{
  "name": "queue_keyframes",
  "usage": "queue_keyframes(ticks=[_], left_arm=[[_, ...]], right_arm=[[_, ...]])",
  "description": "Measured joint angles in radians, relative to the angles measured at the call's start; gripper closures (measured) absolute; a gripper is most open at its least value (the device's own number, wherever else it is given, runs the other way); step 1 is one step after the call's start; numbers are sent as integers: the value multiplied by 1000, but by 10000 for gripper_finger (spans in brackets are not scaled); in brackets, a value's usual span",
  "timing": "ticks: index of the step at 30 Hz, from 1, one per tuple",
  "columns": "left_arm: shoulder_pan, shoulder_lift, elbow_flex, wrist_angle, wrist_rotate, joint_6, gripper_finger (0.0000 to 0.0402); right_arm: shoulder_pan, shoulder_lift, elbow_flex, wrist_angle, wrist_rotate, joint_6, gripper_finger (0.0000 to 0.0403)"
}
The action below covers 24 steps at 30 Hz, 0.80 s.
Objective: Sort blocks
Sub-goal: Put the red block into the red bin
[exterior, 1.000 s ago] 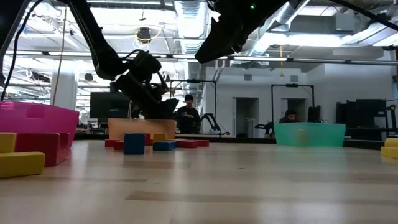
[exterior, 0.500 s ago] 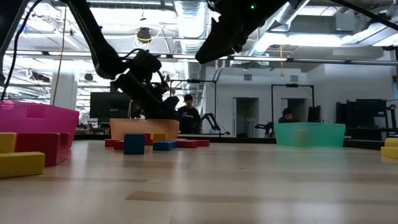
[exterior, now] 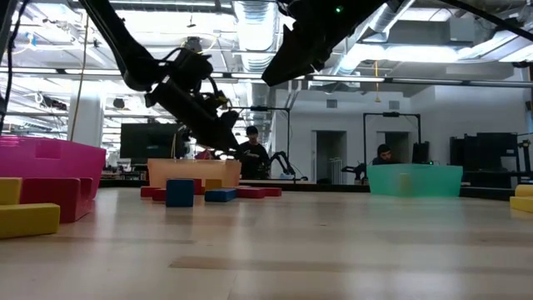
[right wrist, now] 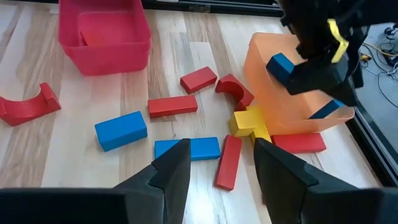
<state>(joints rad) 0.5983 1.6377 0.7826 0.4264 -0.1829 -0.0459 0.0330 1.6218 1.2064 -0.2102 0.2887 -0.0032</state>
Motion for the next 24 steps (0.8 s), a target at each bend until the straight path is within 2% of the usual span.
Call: queue_keyframes(ticks=[8,13,18,24], left_arm=[[-28,-139,0,-93,-1,69,207],[-97,-284,0,-236,-1,134,207],[-223,-432,0,-383,-1,178,207],[-403,-562,0,-506,0,184,207]], right_arm=[[-29,0,-4,-74,0,1,214],[-85,2,-106,-44,-9,15,214],[-169,3,-264,154,-133,43,214],[-248,3,-351,324,-165,31,214]])
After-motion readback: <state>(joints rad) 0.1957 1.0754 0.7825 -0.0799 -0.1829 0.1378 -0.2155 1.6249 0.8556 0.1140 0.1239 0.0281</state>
